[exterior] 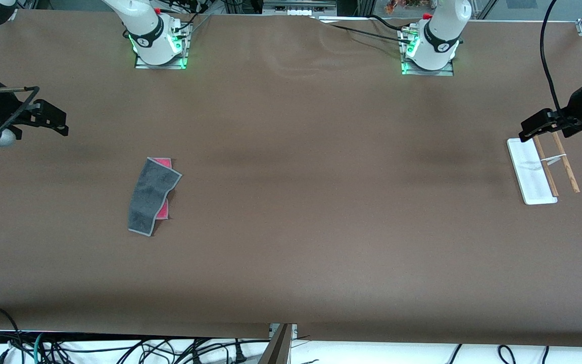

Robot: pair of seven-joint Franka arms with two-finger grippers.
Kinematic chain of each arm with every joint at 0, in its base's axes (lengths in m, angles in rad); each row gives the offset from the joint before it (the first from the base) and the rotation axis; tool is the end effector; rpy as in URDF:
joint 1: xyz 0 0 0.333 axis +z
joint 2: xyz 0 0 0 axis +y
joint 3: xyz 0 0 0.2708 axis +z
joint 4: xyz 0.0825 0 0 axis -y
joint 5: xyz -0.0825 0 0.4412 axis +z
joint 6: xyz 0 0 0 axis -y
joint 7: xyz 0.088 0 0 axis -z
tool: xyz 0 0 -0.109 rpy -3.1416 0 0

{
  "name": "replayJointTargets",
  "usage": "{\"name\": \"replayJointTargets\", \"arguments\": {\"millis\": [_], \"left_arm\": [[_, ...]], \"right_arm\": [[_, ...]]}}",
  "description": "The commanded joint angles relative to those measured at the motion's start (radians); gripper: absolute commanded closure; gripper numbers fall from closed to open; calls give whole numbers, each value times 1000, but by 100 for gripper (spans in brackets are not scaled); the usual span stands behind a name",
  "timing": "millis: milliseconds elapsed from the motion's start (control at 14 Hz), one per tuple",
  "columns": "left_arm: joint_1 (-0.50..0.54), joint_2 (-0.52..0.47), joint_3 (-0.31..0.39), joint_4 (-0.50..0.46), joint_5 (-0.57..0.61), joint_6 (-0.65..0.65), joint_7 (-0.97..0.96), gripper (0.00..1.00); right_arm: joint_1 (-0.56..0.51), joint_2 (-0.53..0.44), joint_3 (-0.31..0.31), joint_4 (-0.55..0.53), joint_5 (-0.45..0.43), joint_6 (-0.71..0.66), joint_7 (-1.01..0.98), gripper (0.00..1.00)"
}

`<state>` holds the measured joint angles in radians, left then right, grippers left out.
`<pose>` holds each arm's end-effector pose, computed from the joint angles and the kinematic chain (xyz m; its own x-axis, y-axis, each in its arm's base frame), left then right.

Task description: Pass towel and hang on rack

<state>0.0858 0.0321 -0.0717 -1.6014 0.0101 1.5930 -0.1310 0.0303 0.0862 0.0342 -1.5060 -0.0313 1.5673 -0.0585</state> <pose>0.6201 0.0103 0.5433 0.9888 0.1443 -0.0390 0.1439 -0.9895 -0.0130 0.6326 0.0367 0.5576 0.9921 0.1225 -0.0265 0.1232 -0.9920 0.0269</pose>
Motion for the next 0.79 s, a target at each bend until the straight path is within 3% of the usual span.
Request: {"name": "replayJointTargets", "arguments": {"millis": [0,714], "left_arm": [[6,-20,-11,-12,25,12,13,0],[6,-20,-11,-12,24,12,13,0]], "right_arm": [[6,3,6,17,13,-1,-1,0],[2,4,1,18,14,0,-17,0]]}}
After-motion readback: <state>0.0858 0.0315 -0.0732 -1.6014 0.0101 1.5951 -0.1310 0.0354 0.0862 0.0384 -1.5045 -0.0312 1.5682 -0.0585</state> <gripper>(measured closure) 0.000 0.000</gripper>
